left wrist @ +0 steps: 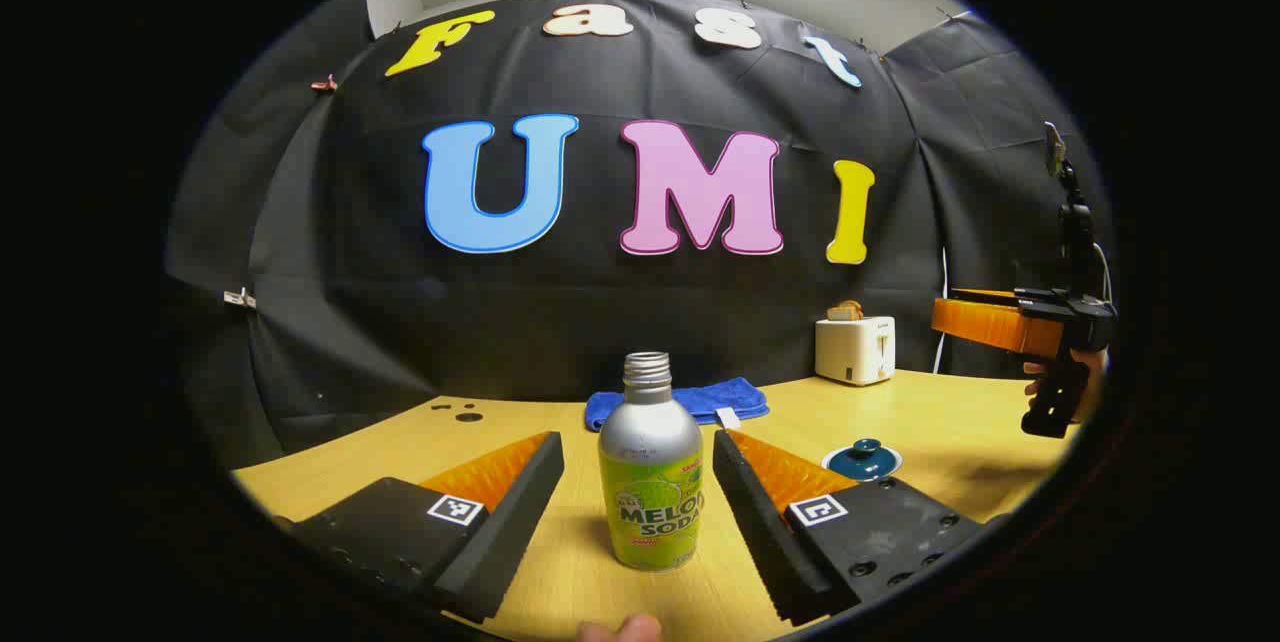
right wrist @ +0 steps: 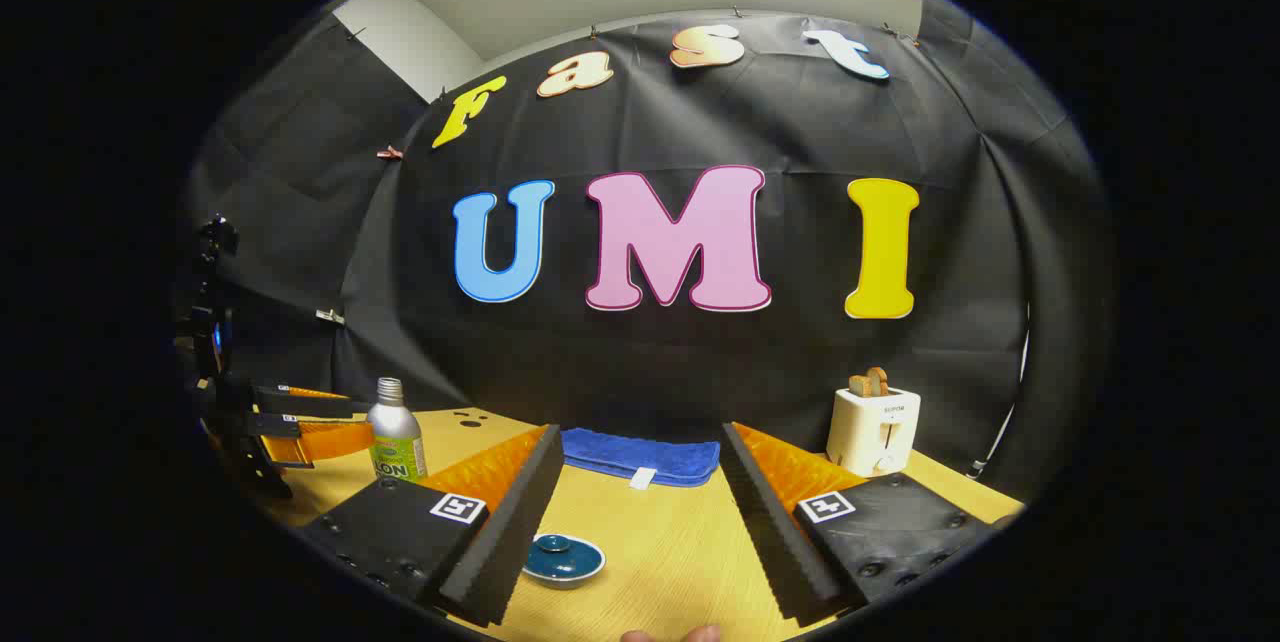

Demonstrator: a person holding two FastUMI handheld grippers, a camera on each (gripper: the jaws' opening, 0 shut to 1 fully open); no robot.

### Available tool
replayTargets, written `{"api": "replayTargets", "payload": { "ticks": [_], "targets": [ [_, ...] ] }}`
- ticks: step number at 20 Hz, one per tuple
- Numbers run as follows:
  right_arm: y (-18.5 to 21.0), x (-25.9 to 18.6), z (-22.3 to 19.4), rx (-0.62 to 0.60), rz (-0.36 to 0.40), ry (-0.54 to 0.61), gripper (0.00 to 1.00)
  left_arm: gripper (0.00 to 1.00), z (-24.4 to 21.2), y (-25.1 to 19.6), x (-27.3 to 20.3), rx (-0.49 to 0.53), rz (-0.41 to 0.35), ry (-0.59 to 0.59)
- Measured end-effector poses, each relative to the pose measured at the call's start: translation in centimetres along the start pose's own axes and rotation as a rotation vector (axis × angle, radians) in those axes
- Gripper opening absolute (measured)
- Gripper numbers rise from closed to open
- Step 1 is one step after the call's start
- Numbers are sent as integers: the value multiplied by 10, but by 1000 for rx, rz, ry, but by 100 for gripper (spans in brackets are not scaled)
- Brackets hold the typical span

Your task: Open the teacup lid with one hand, grasp the water bottle and pour water into the teacup with the other hand; after pouring, place the water bottle on the coaster and then close the teacup lid.

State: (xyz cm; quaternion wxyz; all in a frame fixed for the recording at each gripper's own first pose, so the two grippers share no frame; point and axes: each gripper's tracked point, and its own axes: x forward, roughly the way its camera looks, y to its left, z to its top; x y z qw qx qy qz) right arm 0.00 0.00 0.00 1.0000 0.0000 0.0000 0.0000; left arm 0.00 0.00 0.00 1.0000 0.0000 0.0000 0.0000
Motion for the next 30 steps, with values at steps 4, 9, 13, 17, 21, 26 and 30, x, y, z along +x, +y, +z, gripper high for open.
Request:
{"api": "replayTargets", "payload": {
  "ticks": [4, 9, 13, 17, 21, 26, 30],
  "targets": [
    [3, 1, -8, 14, 14, 26, 96, 95, -6, -3, 2, -8, -2, 9],
    [5, 1, -11, 10, 21, 30, 99, 95, -10, -7, 4, -12, -8, 14],
    [10, 2, -17, 16, 38, 48, 98, 95, -11, -6, 5, -15, -1, 13],
    [21, 6, -36, 19, 66, 103, 98, 95, -13, -8, 5, -15, -8, 18],
    [36, 13, -63, -6, 104, 198, 96, 95, -14, -10, 5, -15, -12, 21],
    [58, 21, -102, -57, 170, 336, 85, 95, -14, -12, 6, -17, -23, 25],
    [67, 24, -128, -46, 203, 426, 77, 95, -14, -12, 6, -20, -19, 30]
  ]
}}
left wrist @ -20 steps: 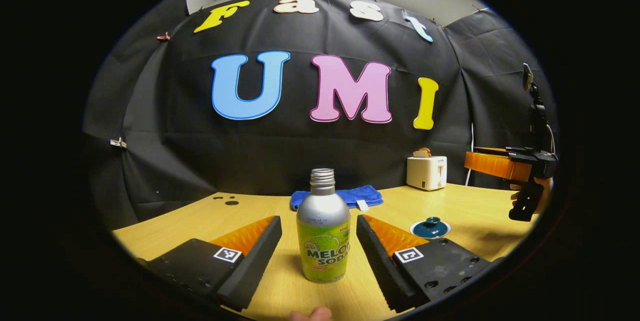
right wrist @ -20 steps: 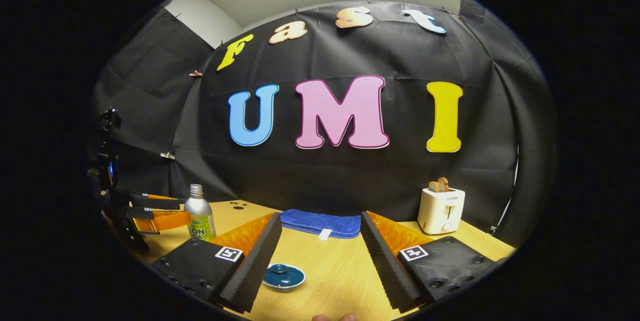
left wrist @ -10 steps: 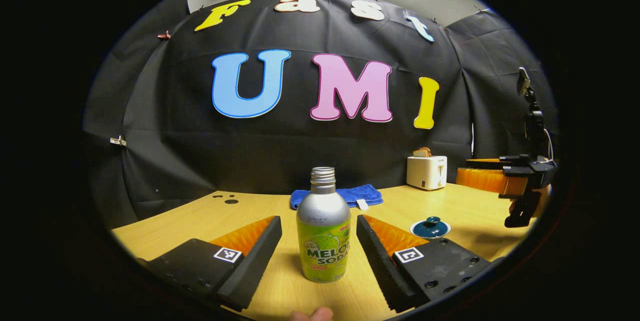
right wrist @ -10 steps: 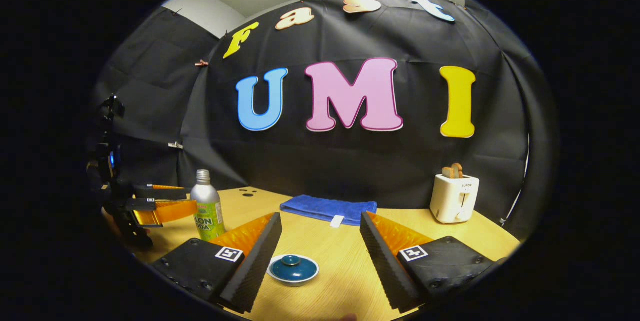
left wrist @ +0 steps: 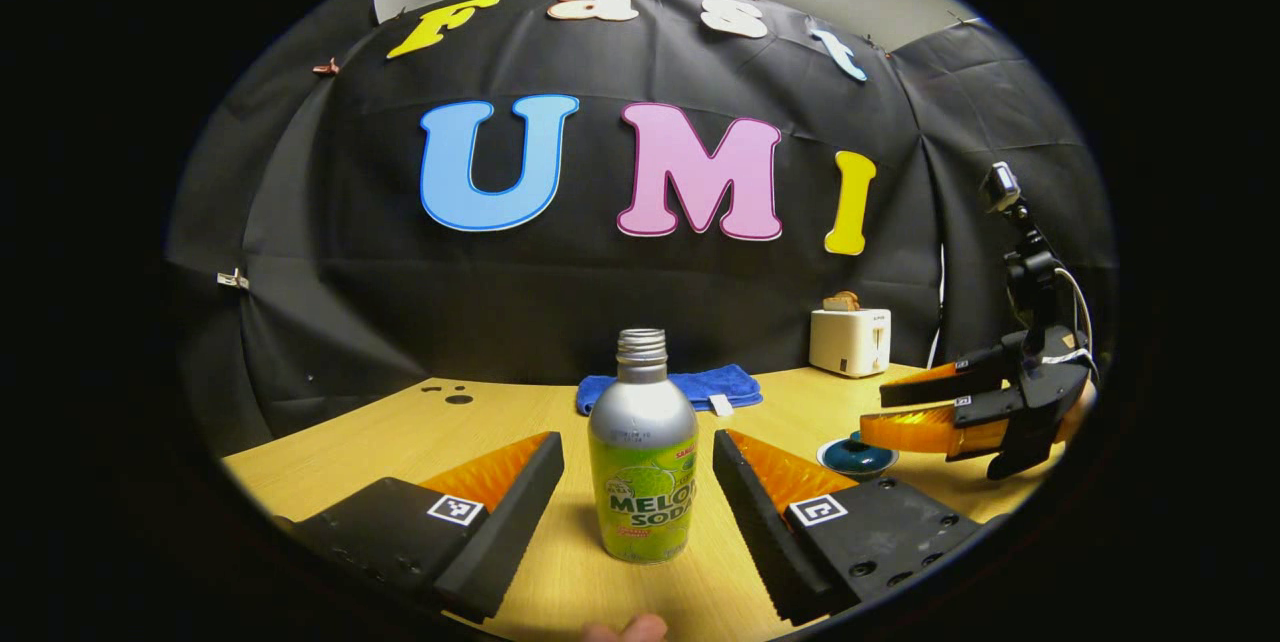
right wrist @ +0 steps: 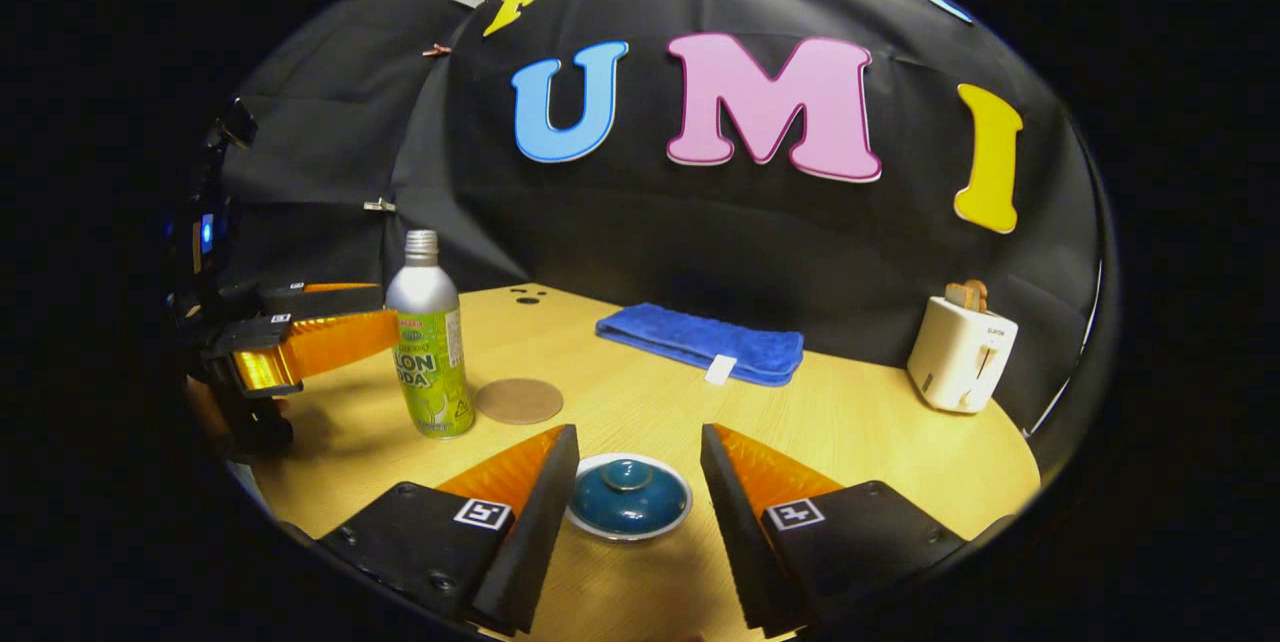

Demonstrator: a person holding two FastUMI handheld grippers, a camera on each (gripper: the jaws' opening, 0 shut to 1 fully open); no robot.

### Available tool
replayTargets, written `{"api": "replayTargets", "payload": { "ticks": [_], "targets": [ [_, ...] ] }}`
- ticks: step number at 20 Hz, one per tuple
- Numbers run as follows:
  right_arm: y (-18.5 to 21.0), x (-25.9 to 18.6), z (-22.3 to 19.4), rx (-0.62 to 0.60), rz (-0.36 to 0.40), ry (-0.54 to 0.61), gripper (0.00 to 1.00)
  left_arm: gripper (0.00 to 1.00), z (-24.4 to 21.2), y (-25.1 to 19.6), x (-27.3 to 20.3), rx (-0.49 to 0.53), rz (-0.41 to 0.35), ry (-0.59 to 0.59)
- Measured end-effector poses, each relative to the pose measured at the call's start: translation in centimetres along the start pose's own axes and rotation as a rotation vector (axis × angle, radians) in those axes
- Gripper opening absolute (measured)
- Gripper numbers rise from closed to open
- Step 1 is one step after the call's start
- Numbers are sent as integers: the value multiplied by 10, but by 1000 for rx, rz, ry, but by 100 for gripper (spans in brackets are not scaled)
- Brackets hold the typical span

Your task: Open the teacup lid with one hand, grasp the water bottle and pour water into the teacup with the other hand; after pouring, place the water bottle on the coaster and then close the teacup lid.

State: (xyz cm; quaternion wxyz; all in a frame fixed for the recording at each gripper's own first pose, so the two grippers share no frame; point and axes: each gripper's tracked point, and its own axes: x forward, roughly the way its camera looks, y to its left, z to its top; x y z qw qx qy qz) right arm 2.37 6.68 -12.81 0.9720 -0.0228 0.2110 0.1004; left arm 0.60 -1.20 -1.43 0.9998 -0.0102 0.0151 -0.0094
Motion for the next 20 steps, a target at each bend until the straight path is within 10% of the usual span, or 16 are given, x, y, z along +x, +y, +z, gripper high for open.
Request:
{"api": "replayTargets", "payload": {
  "ticks": [10, 13, 20],
  "targets": [
    [7, 17, -21, 25, 25, 70, 57, 95, -5, 6, 1, -3, 9, 9],
    [6, 21, -18, 24, 26, 70, 33, 95, -5, 6, 1, -5, 9, 10],
    [-2, 8, 9, 40, 8, -20, 31, 95, -6, 4, 1, -8, 6, 14]
  ]
}}
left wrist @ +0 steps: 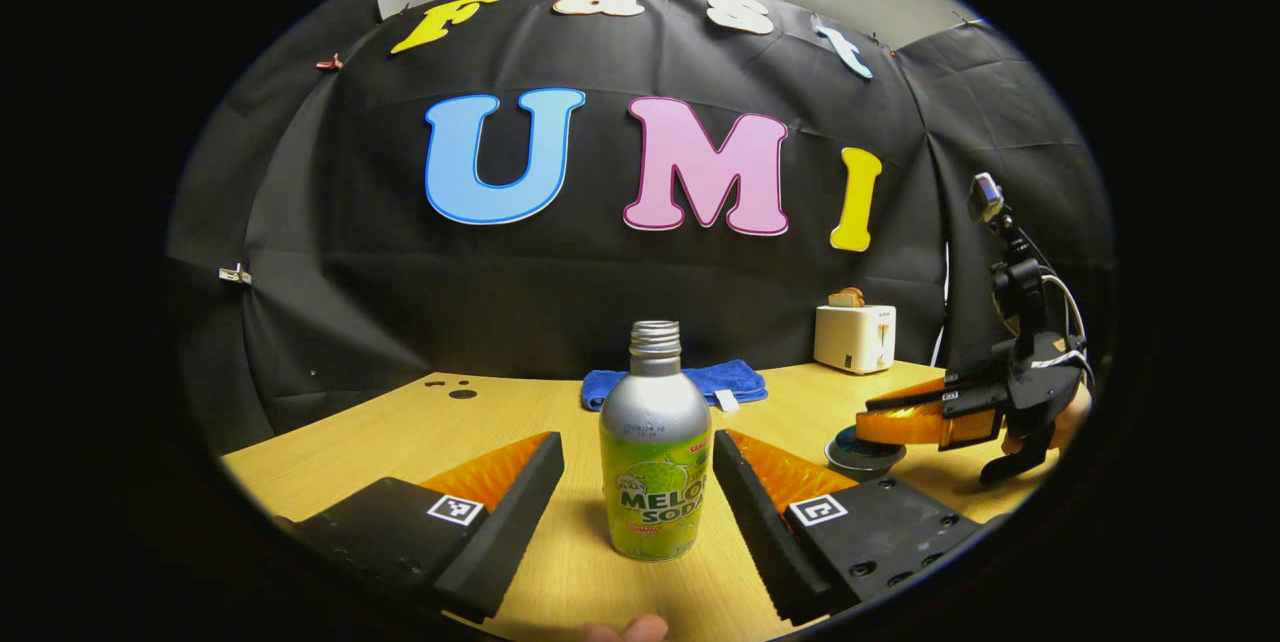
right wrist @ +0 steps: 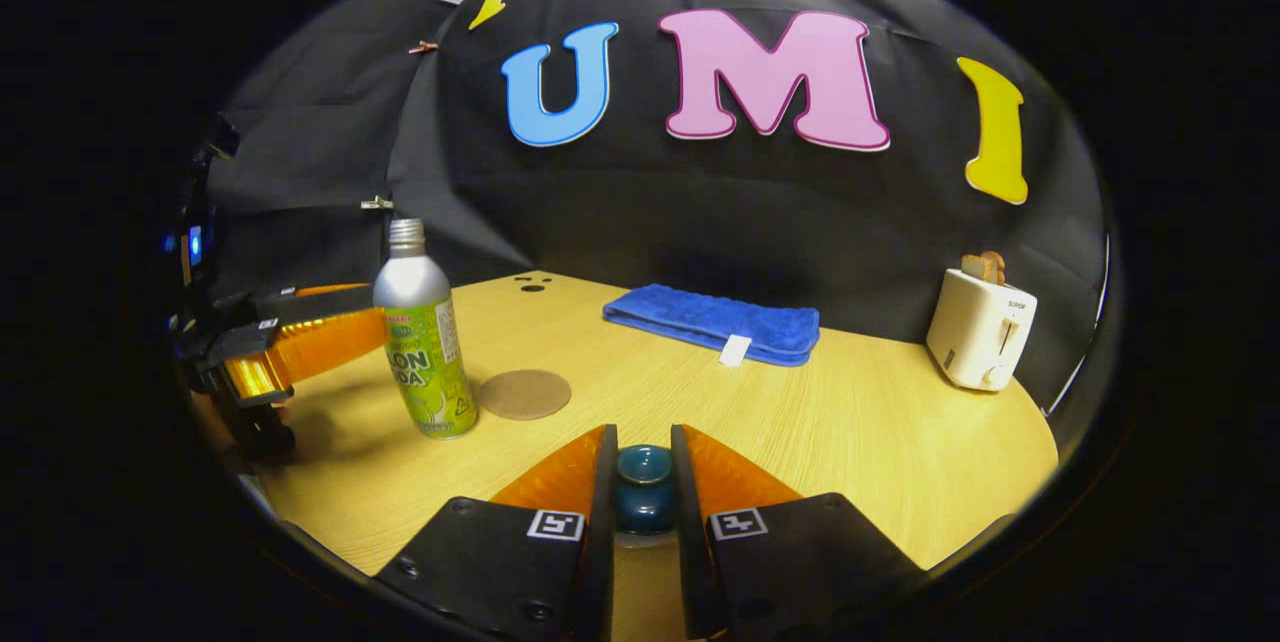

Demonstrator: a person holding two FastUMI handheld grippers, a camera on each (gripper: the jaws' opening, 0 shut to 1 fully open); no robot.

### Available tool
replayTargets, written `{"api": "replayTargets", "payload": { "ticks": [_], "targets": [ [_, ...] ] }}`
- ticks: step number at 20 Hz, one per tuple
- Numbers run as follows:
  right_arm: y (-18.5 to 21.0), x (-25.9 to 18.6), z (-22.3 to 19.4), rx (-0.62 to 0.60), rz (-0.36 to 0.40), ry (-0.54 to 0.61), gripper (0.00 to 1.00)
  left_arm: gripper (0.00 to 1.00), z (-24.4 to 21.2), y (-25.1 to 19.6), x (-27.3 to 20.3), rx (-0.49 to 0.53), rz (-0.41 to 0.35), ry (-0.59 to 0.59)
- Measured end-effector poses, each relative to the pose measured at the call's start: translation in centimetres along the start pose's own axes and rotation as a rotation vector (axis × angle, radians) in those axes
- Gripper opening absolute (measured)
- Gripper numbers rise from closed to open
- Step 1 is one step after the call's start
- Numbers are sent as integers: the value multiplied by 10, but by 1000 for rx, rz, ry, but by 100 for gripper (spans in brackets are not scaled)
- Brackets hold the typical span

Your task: Open the teacup lid with one hand, grasp the water bottle and pour water into the teacup with the other hand; after pouring, place the water bottle on the coaster and then close the teacup lid.

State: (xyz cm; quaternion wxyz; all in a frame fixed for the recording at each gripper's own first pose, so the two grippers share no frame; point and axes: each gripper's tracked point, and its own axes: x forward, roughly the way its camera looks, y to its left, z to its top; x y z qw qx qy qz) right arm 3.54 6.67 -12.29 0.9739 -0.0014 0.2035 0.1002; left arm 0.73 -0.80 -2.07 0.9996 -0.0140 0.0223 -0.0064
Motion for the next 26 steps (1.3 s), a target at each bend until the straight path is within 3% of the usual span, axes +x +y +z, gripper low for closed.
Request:
{"api": "replayTargets", "payload": {
  "ticks": [8, 14, 22, 26],
  "targets": [
    [-34, -48, 43, -9, -71, -136, 31, 95, -14, -8, 6, -54, -22, 38],
    [-41, -66, 45, 29, -29, -156, 31, 96, -28, -4, 22, -78, 20, 67],
    [-65, -81, 58, 55, -84, -196, 31, 95, -30, -11, 39, -18, 22, 78],
    [-74, -86, 62, 63, -95, -205, 31, 83, -30, -11, 40, 4, 35, 83]
  ]
}}
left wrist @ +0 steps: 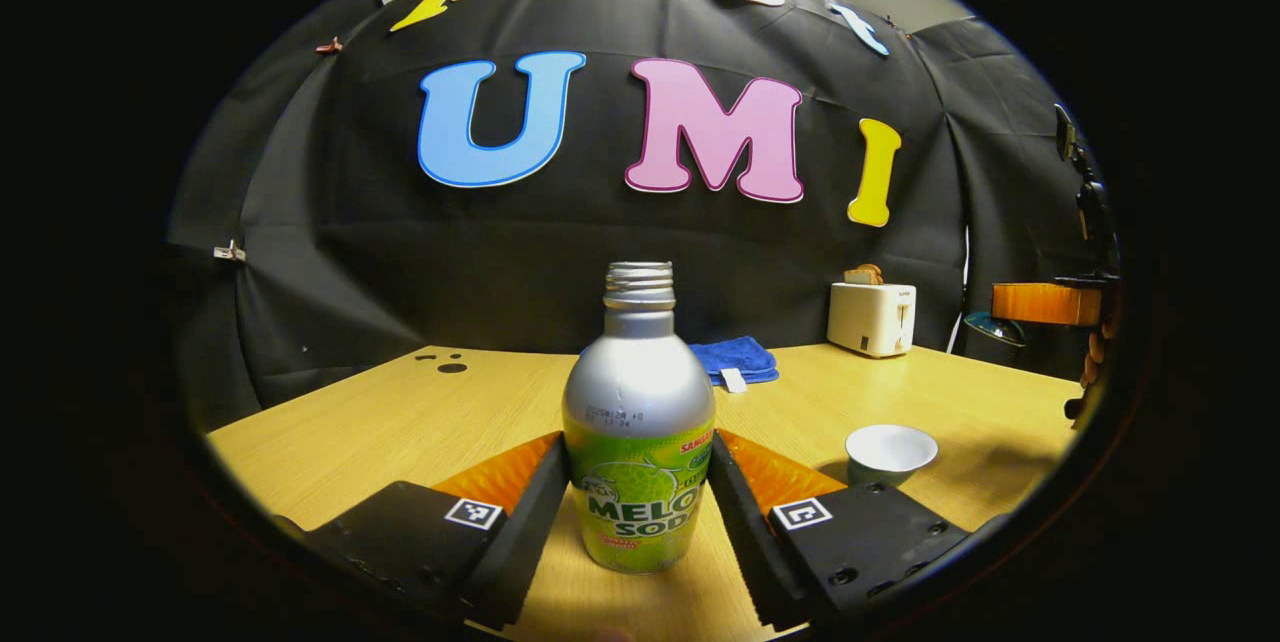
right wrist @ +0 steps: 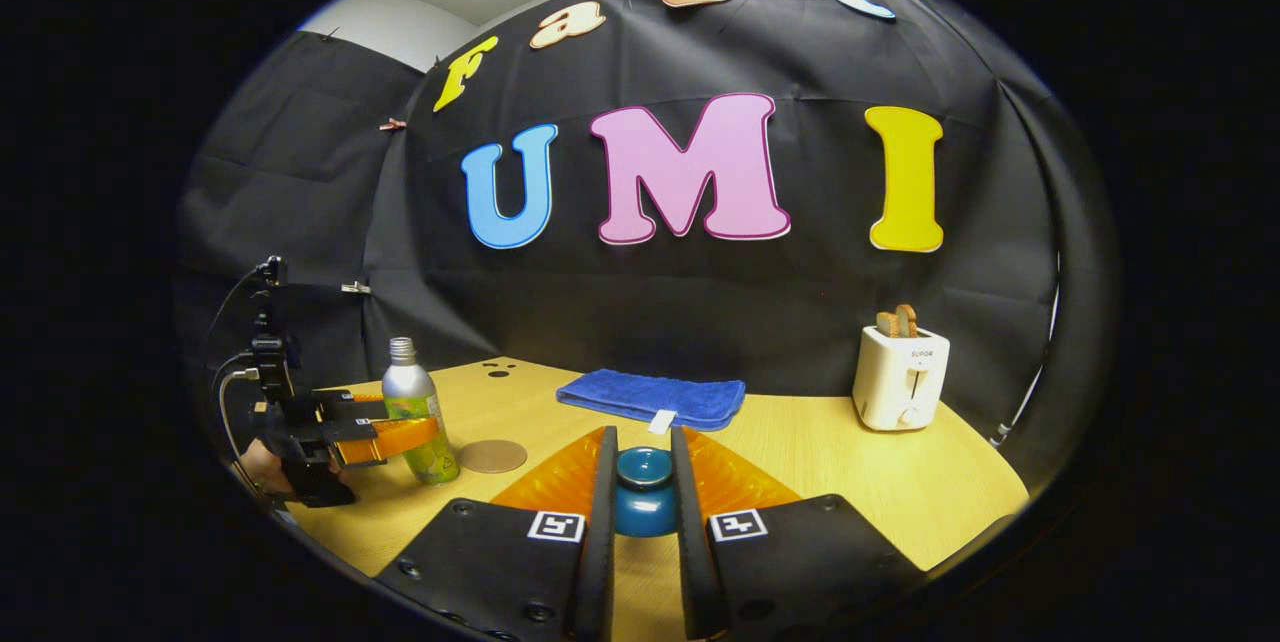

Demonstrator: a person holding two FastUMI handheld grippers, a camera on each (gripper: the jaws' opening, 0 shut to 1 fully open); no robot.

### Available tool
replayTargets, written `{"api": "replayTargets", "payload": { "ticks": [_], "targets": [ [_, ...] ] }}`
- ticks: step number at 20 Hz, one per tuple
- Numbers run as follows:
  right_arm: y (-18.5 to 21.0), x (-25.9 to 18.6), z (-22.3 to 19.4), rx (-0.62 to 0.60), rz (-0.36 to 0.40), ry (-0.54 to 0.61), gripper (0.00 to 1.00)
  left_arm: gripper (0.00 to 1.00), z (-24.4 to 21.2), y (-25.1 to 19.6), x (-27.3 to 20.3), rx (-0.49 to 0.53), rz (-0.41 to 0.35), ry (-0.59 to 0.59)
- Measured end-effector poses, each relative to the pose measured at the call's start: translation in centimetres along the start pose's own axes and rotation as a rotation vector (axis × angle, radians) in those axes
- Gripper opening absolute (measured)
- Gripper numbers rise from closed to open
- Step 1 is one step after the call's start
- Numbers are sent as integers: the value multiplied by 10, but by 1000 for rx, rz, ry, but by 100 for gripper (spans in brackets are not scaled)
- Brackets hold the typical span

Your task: Open the teacup lid with one hand, grasp the water bottle and pour water into the teacup with the other hand; after pouring, place the water bottle on the coaster and then close the teacup lid.

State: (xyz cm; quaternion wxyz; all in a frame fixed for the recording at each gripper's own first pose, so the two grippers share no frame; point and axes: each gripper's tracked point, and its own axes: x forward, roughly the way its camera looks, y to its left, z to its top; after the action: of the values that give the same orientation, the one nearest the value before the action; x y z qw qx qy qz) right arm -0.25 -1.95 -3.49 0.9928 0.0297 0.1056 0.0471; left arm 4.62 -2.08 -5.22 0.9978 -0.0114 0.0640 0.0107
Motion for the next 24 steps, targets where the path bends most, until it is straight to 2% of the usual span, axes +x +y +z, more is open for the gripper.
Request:
{"api": "replayTargets", "payload": {
  "ticks": [2, 5, 7, 15, 17, 24],
  "targets": [
    [-3, -1, 2, 4, -5, -4, 31, 82, 3, 0, -1, 95, 13, -3],
    [-11, -2, 3, 3, -22, -10, 30, 81, 16, 6, -2, 384, 86, -20],
    [-17, -1, 1, 1, -36, -5, 30, 81, 19, 0, -1, 572, 106, -18],
    [-32, -3, 2, -8, -72, -8, 30, 80, 24, -25, 6, 1132, 70, -12],
    [-38, -3, 1, -2, -82, -8, 30, 80, 28, -27, 9, 1236, 63, -15],
    [-47, -8, 9, -12, -110, -30, 30, 80, 26, -43, -7, 1506, -8, -11]
  ]
}}
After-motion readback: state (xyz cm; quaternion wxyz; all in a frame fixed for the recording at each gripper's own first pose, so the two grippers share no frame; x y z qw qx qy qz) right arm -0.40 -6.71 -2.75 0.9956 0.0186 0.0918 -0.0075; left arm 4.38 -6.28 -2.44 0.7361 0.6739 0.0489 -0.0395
